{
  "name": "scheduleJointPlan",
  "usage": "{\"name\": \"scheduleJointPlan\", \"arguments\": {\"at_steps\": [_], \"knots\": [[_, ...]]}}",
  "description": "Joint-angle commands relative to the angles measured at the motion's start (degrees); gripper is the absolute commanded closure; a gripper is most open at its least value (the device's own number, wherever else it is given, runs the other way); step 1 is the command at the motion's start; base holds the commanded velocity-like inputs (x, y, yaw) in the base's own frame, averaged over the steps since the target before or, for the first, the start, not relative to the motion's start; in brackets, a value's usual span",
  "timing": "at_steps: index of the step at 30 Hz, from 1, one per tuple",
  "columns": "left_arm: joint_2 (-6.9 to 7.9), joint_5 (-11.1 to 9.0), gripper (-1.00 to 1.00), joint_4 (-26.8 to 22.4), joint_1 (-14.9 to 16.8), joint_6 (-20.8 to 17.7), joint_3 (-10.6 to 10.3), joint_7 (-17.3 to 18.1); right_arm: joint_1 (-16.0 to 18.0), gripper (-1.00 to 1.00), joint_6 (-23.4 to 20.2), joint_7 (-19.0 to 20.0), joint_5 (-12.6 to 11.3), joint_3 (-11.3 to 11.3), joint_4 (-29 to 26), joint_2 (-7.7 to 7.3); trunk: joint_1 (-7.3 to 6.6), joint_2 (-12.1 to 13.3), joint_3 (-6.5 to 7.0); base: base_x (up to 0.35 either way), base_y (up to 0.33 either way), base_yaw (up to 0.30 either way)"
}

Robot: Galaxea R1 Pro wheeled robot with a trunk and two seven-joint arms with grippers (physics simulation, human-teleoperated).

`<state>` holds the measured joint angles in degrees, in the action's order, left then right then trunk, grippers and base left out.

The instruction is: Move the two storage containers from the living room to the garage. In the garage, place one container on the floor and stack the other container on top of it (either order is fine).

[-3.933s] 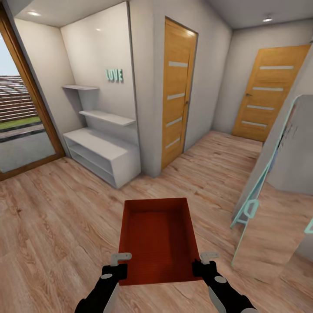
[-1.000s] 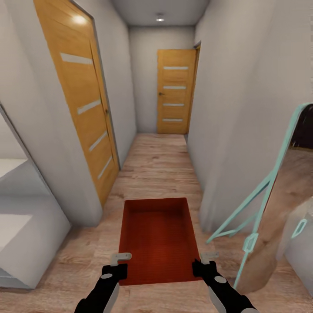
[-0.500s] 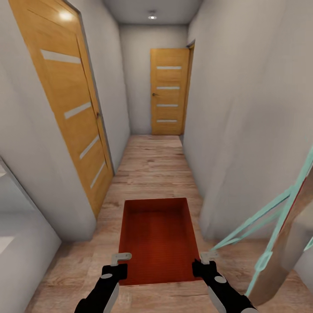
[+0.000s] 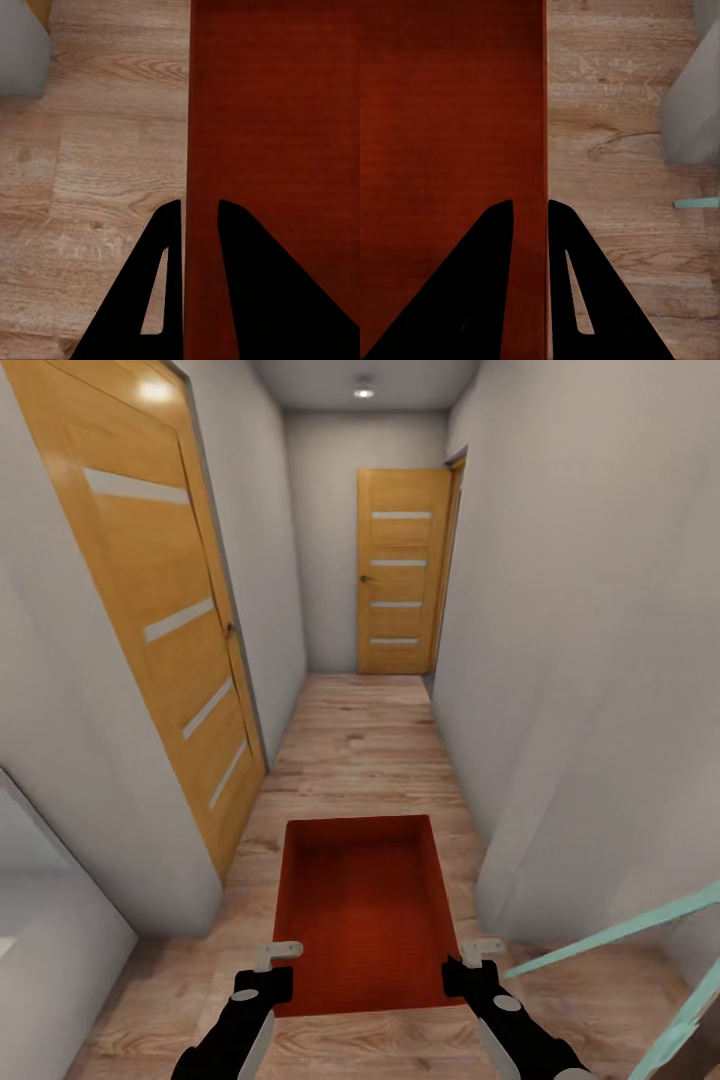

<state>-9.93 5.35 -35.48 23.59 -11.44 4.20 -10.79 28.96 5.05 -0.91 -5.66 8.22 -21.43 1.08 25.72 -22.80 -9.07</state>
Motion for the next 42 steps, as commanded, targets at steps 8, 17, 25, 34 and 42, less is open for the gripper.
{"name": "scheduleJointPlan", "arguments": {"at_steps": [8,17,25,34,42], "knots": [[-0.07,1.1,1.00,-0.5,0.1,-0.4,0.1,-0.1,0.0,1.00,0.2,-0.1,-0.8,0.9,0.2,-0.46,0.06,-0.1,-0.12,0.329,0.000,0.001],[-0.07,1.1,1.00,-0.5,0.1,-0.3,0.1,-0.1,0.0,1.00,0.2,-0.1,-0.8,0.9,0.2,-0.46,0.06,-0.1,-0.12,0.329,0.000,0.000],[-0.07,1.1,1.00,-0.5,0.1,-0.3,0.1,-0.2,0.0,1.00,0.2,-0.1,-0.8,0.9,0.2,-0.46,0.06,-0.1,-0.12,0.329,0.000,0.000],[-0.07,1.1,1.00,-0.5,0.1,-0.3,0.1,-0.3,0.0,1.00,0.1,-0.1,-0.9,0.9,0.2,-0.46,0.06,-0.1,-0.12,0.329,0.000,0.000],[-0.07,1.1,1.00,-0.4,0.1,-0.3,0.1,-0.3,0.0,1.00,0.1,-0.1,-0.8,0.9,0.2,-0.46,0.06,-0.1,-0.12,0.329,0.000,0.000]]}}
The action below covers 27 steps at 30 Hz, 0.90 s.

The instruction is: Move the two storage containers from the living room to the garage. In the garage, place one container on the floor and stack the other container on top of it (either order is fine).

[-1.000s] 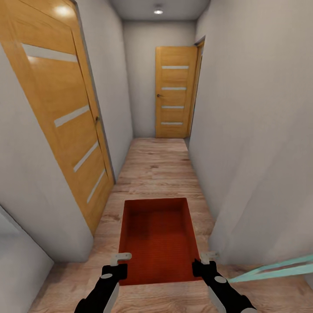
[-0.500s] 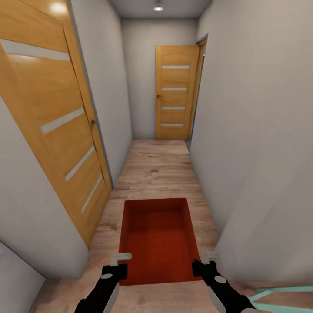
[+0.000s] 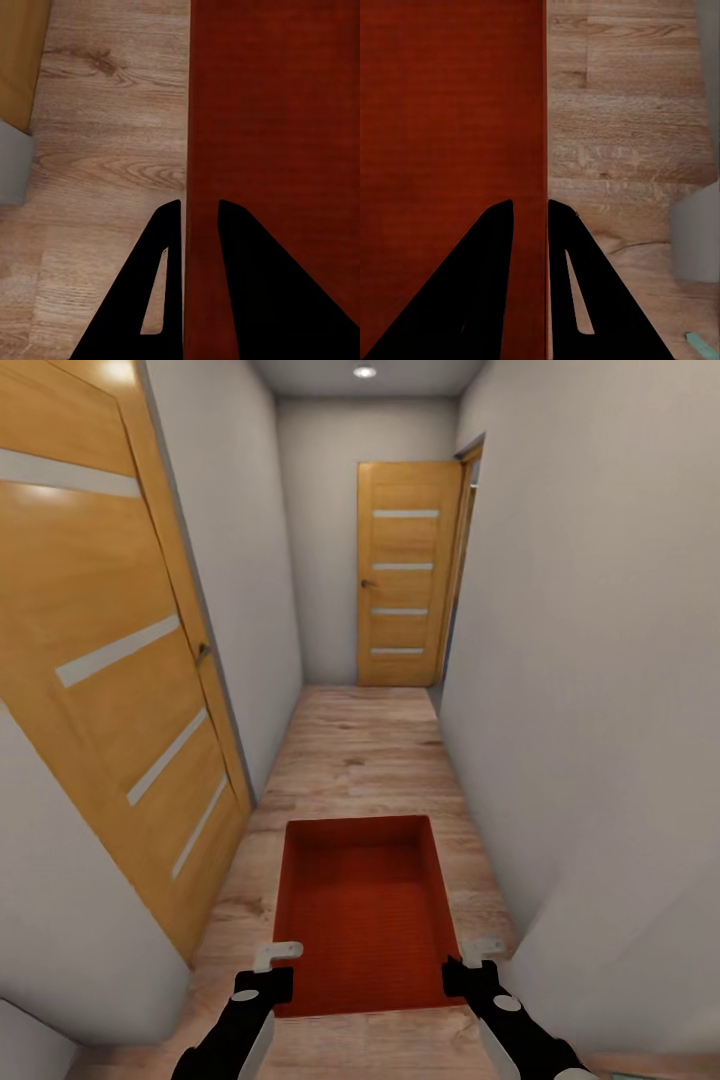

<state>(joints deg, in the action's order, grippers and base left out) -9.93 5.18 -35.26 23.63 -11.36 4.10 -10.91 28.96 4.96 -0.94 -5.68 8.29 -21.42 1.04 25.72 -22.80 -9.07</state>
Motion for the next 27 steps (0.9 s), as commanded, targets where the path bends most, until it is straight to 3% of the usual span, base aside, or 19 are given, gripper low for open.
{"name": "scheduleJointPlan", "arguments": {"at_steps": [1,27], "knots": [[-0.07,1.2,1.00,-0.6,0.1,-0.4,0.2,-0.2,0.0,1.00,0.2,-0.1,-0.8,0.9,0.2,-0.43,0.06,-0.1,-0.12,0.329,0.000,0.000],[-0.07,1.2,1.00,-0.6,0.0,-0.4,0.2,-0.2,0.0,1.00,0.3,0.0,-0.9,0.9,0.2,-0.43,0.06,-0.1,-0.12,0.329,0.000,0.000]]}}
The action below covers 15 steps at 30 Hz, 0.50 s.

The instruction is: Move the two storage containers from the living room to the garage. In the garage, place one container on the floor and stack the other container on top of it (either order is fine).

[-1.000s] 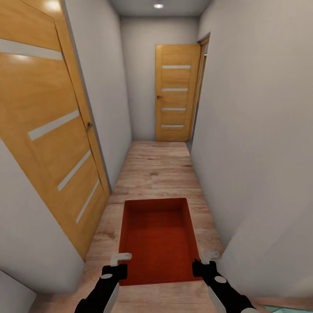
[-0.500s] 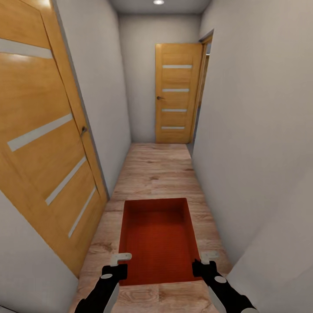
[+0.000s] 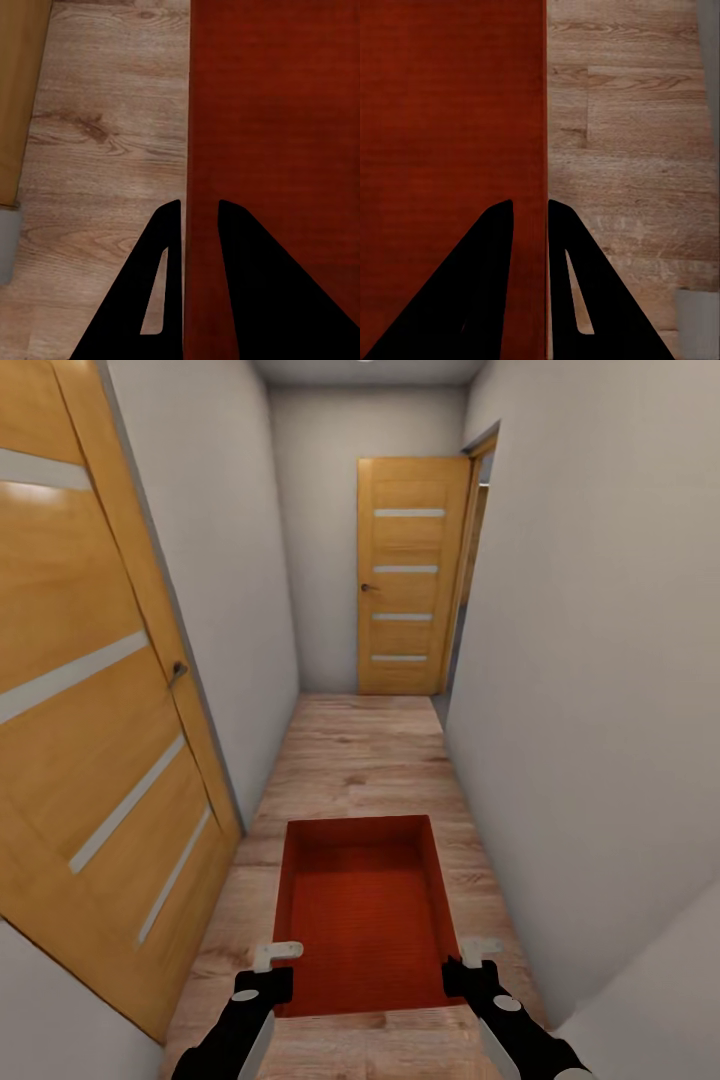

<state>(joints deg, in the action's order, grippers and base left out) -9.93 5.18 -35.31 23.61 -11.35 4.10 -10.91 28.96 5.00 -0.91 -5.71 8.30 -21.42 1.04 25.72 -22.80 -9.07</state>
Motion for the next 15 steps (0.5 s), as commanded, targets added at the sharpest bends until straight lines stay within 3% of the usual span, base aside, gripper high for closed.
{"name": "scheduleJointPlan", "arguments": {"at_steps": [1,15], "knots": [[-0.07,1.2,1.00,-0.6,0.0,-0.4,0.2,-0.2,0.0,1.00,0.2,-0.1,-0.8,0.9,0.2,-0.42,0.06,-0.1,-0.12,0.329,0.000,0.000],[-0.07,1.2,1.00,-0.6,0.0,-0.4,0.2,-0.2,0.0,1.00,0.3,-0.1,-0.9,0.9,0.2,-0.42,0.06,-0.1,-0.12,0.329,0.020,0.000]]}}
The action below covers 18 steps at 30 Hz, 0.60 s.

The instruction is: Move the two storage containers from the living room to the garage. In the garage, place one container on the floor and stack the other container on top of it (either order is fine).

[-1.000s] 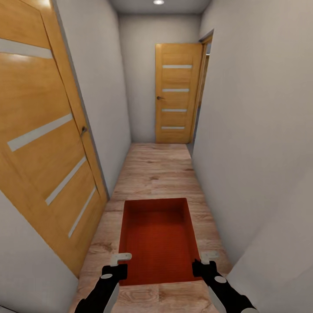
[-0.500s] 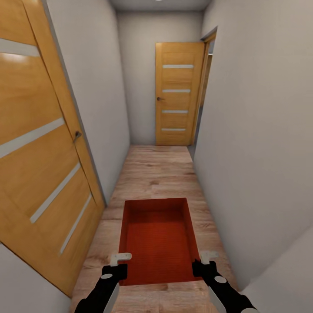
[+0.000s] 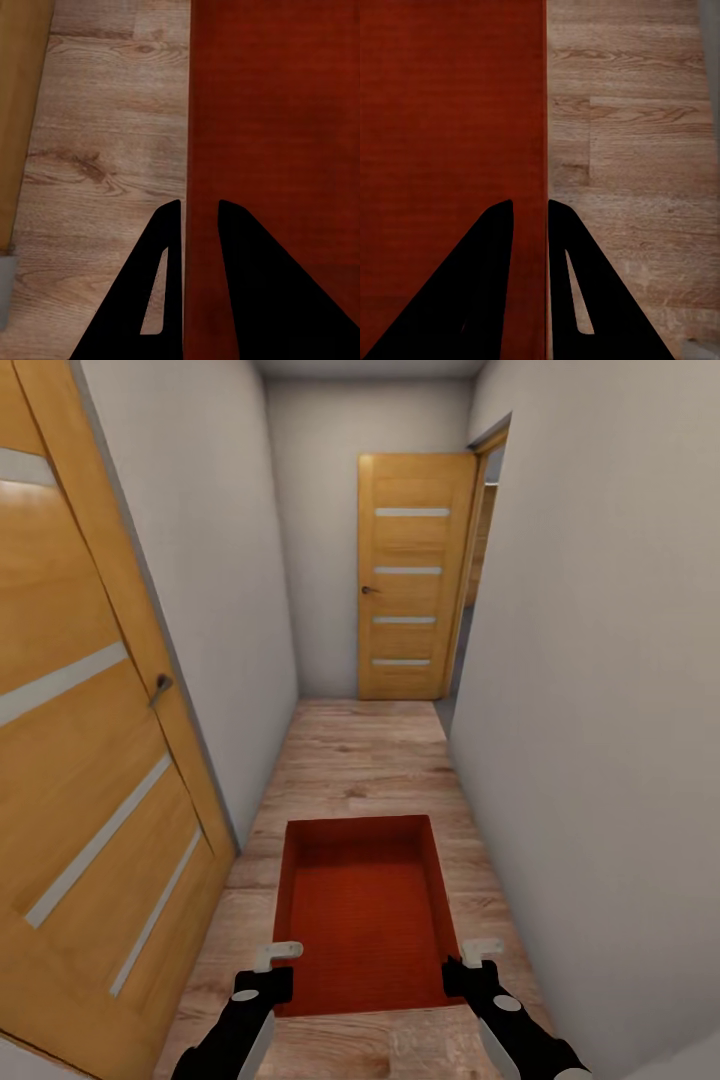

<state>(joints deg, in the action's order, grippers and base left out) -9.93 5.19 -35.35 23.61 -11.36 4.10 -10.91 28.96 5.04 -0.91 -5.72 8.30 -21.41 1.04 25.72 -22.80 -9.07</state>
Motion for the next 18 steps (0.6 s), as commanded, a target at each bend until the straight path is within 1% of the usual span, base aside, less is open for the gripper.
{"name": "scheduleJointPlan", "arguments": {"at_steps": [1,13,18], "knots": [[-0.06,1.2,1.00,-0.6,0.1,-0.4,0.2,-0.2,0.0,1.00,0.2,-0.1,-0.8,0.9,0.2,-0.42,0.06,-0.1,-0.12,0.329,0.085,0.000],[-0.06,1.2,1.00,-0.5,0.1,-0.4,0.2,-0.2,0.0,1.00,0.2,-0.1,-0.8,0.9,0.2,-0.42,0.06,-0.1,-0.12,0.329,0.088,0.000],[-0.06,1.2,1.00,-0.6,0.1,-0.5,0.2,-0.3,0.0,1.00,0.2,-0.1,-0.8,0.9,0.2,-0.42,0.06,-0.1,-0.12,0.329,0.031,0.000]]}}
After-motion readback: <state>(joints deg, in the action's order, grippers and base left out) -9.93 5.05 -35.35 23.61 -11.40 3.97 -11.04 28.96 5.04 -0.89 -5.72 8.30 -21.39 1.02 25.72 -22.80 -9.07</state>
